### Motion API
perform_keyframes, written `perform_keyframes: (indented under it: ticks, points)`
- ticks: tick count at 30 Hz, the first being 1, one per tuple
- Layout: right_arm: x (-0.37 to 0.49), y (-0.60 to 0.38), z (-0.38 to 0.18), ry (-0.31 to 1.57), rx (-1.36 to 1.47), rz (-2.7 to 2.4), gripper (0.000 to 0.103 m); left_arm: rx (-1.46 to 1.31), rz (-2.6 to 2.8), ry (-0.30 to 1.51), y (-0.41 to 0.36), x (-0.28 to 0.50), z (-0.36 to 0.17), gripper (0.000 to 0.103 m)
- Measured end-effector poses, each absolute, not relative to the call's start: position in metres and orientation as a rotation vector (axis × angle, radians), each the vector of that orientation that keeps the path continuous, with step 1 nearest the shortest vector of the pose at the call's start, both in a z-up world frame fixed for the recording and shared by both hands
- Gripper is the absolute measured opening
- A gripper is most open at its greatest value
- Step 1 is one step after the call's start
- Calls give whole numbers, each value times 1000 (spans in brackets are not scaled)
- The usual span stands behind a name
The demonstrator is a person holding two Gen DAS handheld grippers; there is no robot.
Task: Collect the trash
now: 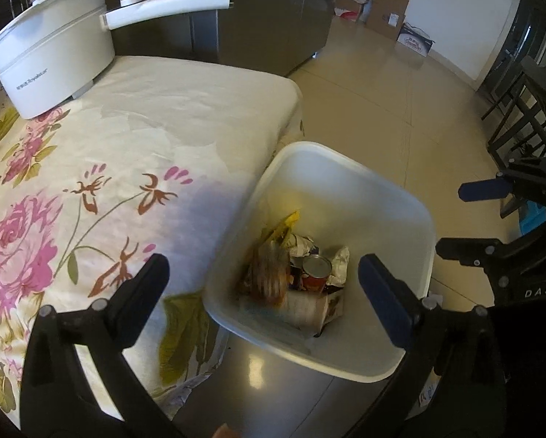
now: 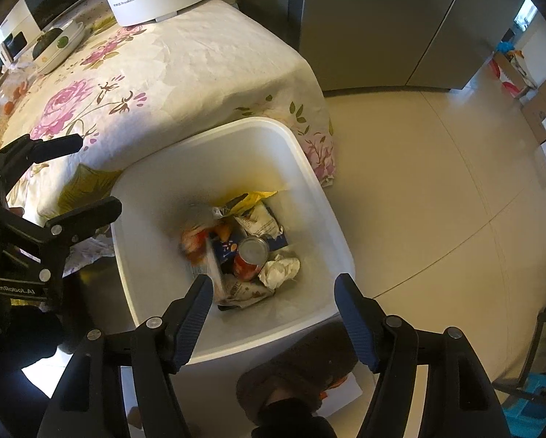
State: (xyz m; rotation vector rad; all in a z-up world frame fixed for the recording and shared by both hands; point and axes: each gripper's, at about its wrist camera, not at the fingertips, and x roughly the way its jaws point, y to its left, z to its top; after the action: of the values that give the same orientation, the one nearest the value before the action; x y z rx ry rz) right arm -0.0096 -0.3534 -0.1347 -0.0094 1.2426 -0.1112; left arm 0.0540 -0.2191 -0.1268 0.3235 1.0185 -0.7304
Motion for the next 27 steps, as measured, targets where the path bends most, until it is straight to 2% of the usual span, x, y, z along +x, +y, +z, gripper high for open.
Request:
perform_keyframes:
  ticks: [12,19,21,23,27]
  points:
    - [-14,-344,-123,1200,-19,-90,72,279,-656,996,-190,55,-107,103]
    - [-20,-336,-104,1130,0,-78,77,291,-573,924,-162,41,-83,103]
    - [-22,-331,-96,1093,-8,-79,79,298,-551,911,-154,38,-78,103]
    - [-28,-324,-85,1033,-8,-81,86,296,-524,911,-144,36,-74,103]
    - [-39,-307,-65,925,-27,-85,87,255,-435,891,-121,29,-62,103]
